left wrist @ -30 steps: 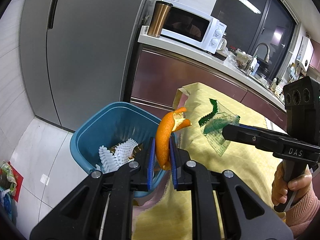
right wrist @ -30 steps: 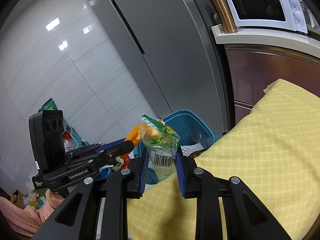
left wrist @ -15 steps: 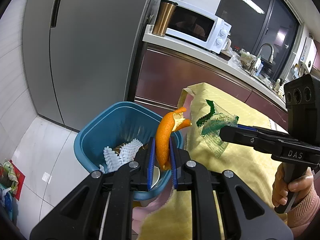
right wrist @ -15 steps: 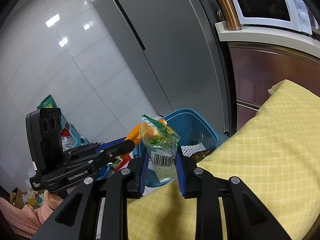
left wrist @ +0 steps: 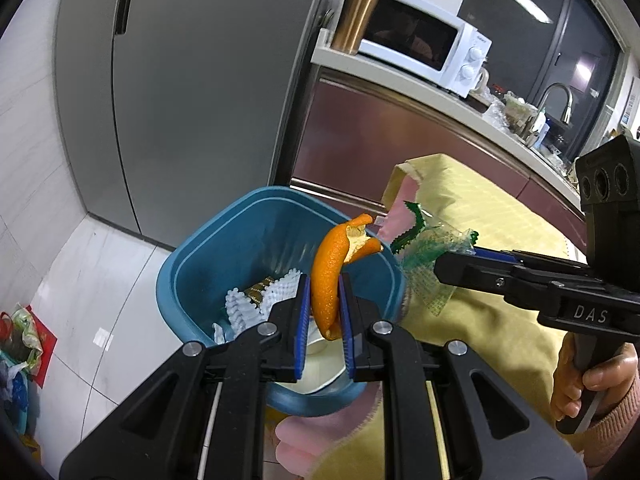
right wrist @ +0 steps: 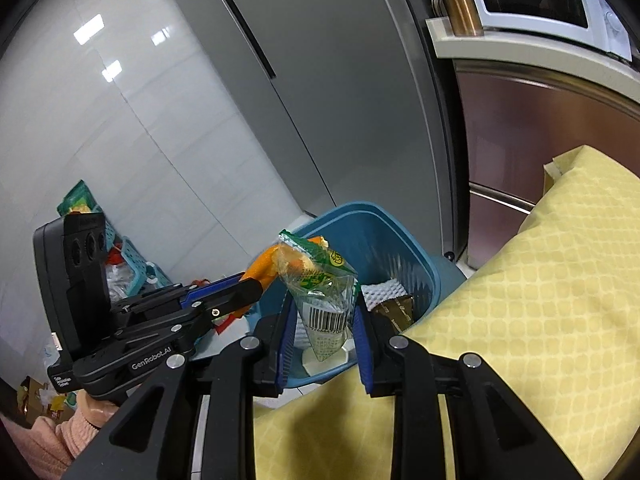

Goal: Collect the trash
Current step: 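Open both tools to drop the peel and wrapper into the bin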

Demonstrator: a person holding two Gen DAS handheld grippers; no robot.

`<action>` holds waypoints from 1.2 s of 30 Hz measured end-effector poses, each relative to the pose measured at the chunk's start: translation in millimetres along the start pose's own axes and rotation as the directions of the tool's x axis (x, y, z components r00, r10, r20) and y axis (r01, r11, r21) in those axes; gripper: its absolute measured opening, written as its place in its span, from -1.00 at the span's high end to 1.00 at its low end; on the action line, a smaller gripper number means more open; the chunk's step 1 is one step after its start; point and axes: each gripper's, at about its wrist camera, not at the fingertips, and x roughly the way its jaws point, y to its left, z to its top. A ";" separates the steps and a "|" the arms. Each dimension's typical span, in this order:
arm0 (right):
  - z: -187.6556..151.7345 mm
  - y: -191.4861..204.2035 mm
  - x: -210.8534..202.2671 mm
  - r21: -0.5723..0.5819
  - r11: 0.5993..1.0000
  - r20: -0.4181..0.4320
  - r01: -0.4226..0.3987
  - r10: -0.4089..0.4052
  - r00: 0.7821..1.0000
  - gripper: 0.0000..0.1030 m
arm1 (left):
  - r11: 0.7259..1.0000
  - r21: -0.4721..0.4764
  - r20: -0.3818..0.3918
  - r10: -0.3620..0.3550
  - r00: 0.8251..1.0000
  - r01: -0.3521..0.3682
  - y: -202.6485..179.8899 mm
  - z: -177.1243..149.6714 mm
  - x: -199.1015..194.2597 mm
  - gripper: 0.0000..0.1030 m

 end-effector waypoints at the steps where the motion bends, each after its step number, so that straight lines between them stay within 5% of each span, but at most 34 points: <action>1: 1.3 -0.8 4.1 0.003 1.000 -0.010 0.007 -0.007 1.000 0.51 | 1.000 -0.001 -0.006 0.004 1.000 -0.004 1.7 0.3 4.6 0.72; 12: 10.5 -11.7 45.8 0.032 0.994 -0.105 0.100 -0.096 0.990 0.37 | 0.999 -0.052 -0.093 -0.002 0.996 -0.002 17.1 -2.6 60.6 0.66; 24: 0.6 -13.2 17.3 0.049 0.996 -0.041 0.069 -0.067 0.997 0.20 | 0.998 -0.066 -0.043 -0.010 0.999 0.007 13.7 -2.1 52.4 0.05; 34: -36.2 -7.3 -72.3 0.010 0.990 0.164 0.142 -0.141 0.976 -0.63 | 0.998 0.058 0.150 -0.039 0.988 0.030 -26.4 -10.5 -20.1 -0.90; 36: -48.0 -8.1 -93.9 0.008 0.983 0.213 0.183 -0.180 0.960 -0.69 | 0.996 0.085 0.185 -0.041 0.982 0.026 -38.6 -14.7 -33.7 -0.89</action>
